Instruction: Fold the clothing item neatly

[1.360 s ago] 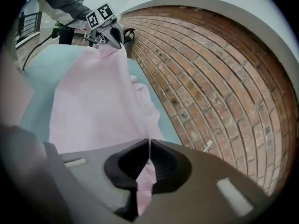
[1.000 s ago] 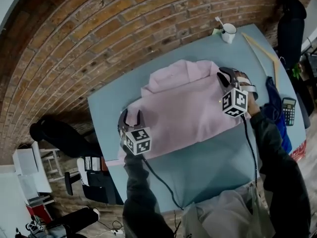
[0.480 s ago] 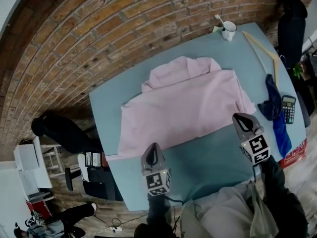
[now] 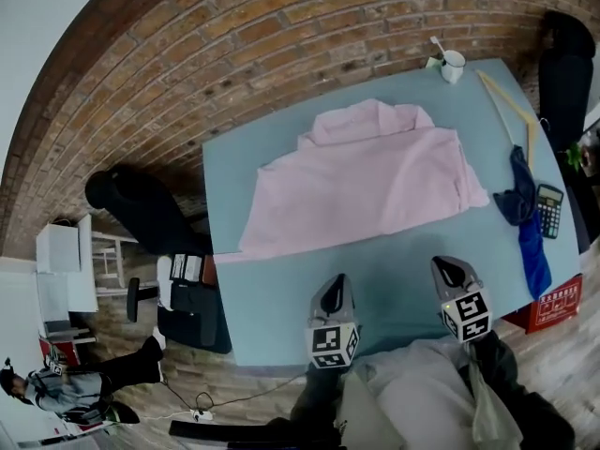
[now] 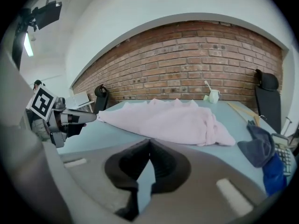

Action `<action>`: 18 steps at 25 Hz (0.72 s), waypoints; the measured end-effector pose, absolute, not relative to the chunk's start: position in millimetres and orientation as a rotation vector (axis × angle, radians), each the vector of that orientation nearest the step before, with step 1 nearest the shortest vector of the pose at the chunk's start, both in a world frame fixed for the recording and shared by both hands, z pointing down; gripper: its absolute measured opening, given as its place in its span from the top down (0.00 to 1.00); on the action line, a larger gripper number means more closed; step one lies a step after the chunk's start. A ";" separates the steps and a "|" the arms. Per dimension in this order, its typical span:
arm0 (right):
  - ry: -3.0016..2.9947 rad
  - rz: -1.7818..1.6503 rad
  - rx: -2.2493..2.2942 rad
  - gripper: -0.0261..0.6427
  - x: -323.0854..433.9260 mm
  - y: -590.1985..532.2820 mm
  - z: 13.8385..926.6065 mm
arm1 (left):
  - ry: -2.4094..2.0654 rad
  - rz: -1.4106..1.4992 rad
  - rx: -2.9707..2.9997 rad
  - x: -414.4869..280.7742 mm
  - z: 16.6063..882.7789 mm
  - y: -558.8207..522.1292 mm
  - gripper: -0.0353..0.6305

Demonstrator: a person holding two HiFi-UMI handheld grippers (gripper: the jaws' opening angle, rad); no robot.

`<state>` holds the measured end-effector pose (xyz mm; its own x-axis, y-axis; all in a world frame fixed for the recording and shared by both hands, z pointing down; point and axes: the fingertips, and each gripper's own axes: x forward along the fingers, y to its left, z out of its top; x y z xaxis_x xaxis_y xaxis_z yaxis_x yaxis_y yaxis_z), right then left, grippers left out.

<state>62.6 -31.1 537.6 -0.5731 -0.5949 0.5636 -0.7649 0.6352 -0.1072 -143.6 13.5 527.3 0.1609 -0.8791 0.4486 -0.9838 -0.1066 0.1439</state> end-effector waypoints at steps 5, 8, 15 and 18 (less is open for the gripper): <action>-2.396 0.459 1.002 0.96 57.3 -2.2 533.7 | -1.756 0.338 2.005 -135.8 531.1 41.1 0.94; -2.392 0.442 0.993 0.96 60.4 6.5 533.6 | -1.758 0.338 2.011 -131.7 530.6 47.7 0.94; -2.383 0.410 0.989 0.96 67.2 21.8 534.6 | -1.766 0.311 2.011 -123.8 532.4 55.9 0.94; -2.372 0.415 0.984 0.96 70.8 27.1 537.8 | -1.758 0.305 1.993 -122.1 537.1 60.9 0.94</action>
